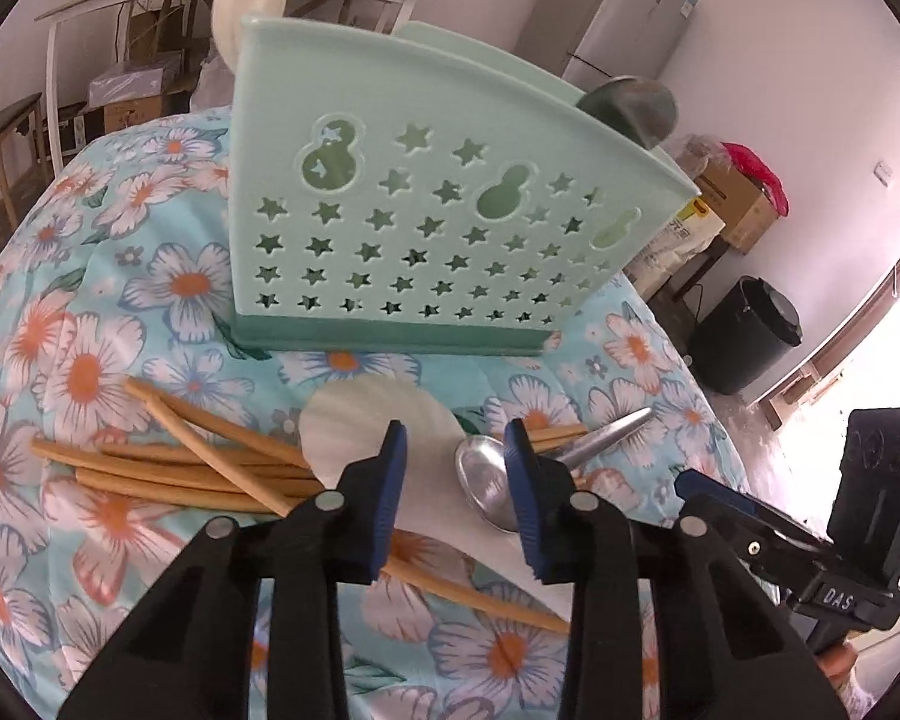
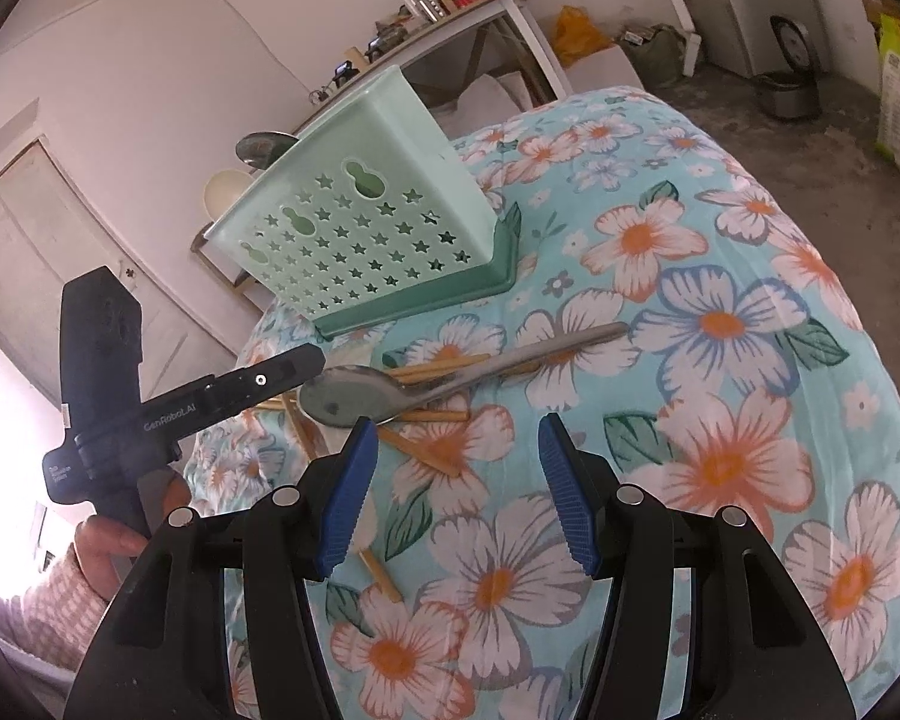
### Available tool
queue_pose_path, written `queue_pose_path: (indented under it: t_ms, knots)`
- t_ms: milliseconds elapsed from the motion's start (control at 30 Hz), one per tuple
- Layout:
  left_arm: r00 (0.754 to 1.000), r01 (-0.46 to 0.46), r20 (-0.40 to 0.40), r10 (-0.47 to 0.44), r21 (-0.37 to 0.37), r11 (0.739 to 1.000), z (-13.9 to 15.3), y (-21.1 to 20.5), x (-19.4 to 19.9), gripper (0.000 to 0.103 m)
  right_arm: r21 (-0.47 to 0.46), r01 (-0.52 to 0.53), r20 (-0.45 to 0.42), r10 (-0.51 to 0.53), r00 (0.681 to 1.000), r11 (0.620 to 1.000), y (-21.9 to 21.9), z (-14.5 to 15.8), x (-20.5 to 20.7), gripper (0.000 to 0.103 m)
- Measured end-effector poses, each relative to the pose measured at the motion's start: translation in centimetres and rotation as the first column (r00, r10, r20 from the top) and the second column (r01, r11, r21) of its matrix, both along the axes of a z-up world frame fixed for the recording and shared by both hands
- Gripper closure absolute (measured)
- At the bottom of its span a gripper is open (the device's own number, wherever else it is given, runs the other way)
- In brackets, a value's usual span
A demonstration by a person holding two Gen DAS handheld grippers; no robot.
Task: Organize utensils
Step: 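Grasp a silver metal spoon from the pile with the left tool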
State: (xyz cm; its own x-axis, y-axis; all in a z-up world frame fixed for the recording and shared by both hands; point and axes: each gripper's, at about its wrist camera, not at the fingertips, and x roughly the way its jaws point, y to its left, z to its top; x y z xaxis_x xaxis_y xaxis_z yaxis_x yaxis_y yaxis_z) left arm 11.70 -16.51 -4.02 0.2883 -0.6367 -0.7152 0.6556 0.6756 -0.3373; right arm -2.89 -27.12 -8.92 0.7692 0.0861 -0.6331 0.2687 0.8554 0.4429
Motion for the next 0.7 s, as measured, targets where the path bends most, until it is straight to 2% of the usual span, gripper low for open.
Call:
queue_pose_path:
  t_ms: [100,200,467,567,633,700]
  knots:
    - [0.999,0.022,0.035,-0.022,0.012,1.0,0.3,-0.3,-0.8,0.071,0.004,0.002,0.01,-0.002,1.0,1.0,-0.1,0.1,0.0,0.049]
    - [0.999,0.027,0.034,-0.029,0.043,0.999,-0.4,-1.1,-1.0,0.071,0.014,-0.001,0.001,0.001,1.0,1.0,-0.1,-0.3,0.1,0.049]
    - [0.997,0.073,0.026,-0.074,0.013,0.997,-0.7,-1.8,-1.8,0.074,0.013,0.005,-0.001,-0.005,1.0,1.0,-0.2,-0.4,0.1,0.049]
    - [0.997,0.068,-0.02,-0.069,-0.036,0.997,-0.9,-1.4,-1.5,0.076,0.018,0.01,-0.004,-0.01,1.0,1.0,-0.4,-0.7,0.0,0.049]
    - [0.995,0.059,-0.078,-0.066,-0.09,0.994,-1.3,-1.0,-1.1,0.078,0.021,0.013,-0.007,-0.013,1.0,1.0,-0.4,-0.9,-0.1,0.049]
    - [0.993,0.042,-0.11,-0.053,-0.102,0.994,-1.6,-0.8,-0.8,0.081,0.028,0.018,-0.011,-0.018,1.0,0.999,-0.5,-1.2,-0.2,0.049]
